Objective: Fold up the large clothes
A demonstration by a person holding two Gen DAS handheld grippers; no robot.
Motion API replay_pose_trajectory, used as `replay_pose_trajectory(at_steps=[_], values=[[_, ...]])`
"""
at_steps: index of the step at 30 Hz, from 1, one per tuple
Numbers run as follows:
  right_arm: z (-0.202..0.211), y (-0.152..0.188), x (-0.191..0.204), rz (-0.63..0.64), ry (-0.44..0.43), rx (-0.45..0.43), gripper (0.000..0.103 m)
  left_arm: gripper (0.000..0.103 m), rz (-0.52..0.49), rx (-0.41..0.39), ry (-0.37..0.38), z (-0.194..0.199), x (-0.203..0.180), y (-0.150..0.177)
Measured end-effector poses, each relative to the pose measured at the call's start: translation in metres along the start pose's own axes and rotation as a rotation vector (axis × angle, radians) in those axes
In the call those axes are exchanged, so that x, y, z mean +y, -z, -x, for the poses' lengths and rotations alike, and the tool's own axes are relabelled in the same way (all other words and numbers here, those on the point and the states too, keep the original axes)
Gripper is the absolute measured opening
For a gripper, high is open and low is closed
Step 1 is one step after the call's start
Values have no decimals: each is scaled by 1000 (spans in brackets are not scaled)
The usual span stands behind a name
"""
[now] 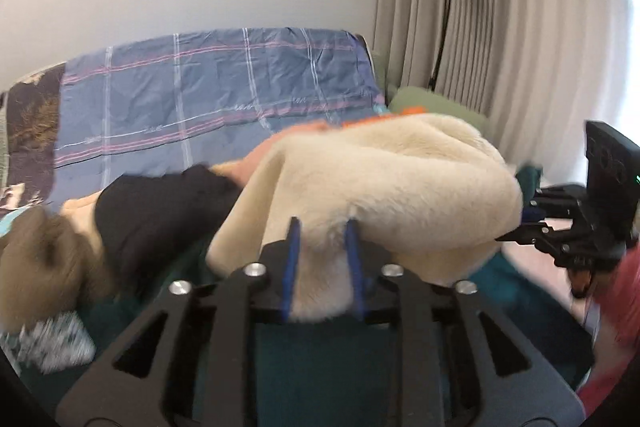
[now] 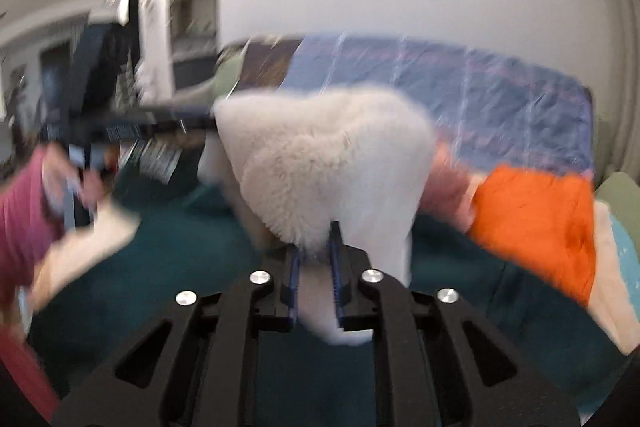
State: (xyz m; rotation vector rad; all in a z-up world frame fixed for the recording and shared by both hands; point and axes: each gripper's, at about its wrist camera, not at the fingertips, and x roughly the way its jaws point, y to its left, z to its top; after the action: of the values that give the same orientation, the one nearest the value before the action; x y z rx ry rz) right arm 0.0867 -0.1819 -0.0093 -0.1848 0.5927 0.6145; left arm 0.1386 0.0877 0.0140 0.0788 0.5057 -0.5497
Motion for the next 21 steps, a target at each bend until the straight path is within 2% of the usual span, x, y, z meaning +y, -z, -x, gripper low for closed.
replay_pose_trajectory(at_steps=[1,3,5,7,8,9,12,15,16,17,20,21], values=[[-2,12,7,5,-18,49,36,30,-1,20,-21,12,-1,18],[-2,36,16,14,-56,117,38,31,15,59,-46,24,0,42],[5,46,15,-19,-88,133,39,34,46,78,-78,36,6,61],[18,43,8,-79,-126,108,43,40,88,89,-93,41,13,71],[27,38,1,-124,-130,75,49,44,118,95,-90,42,16,74],[33,34,-4,-163,-122,49,51,46,148,99,-82,42,18,77],[36,16,-16,-236,-72,-3,51,47,174,85,-50,36,13,74],[21,12,-1,-252,-131,-26,47,48,173,51,-2,28,-6,69],[8,12,4,-262,-158,-1,41,49,169,54,25,19,-13,67],[-15,14,10,-282,-158,71,39,51,148,73,27,8,-20,68],[-86,44,18,-322,-56,373,37,53,-44,268,-124,-52,-44,96],[-95,53,15,-342,-58,399,35,50,-78,321,-147,-64,-46,107]])
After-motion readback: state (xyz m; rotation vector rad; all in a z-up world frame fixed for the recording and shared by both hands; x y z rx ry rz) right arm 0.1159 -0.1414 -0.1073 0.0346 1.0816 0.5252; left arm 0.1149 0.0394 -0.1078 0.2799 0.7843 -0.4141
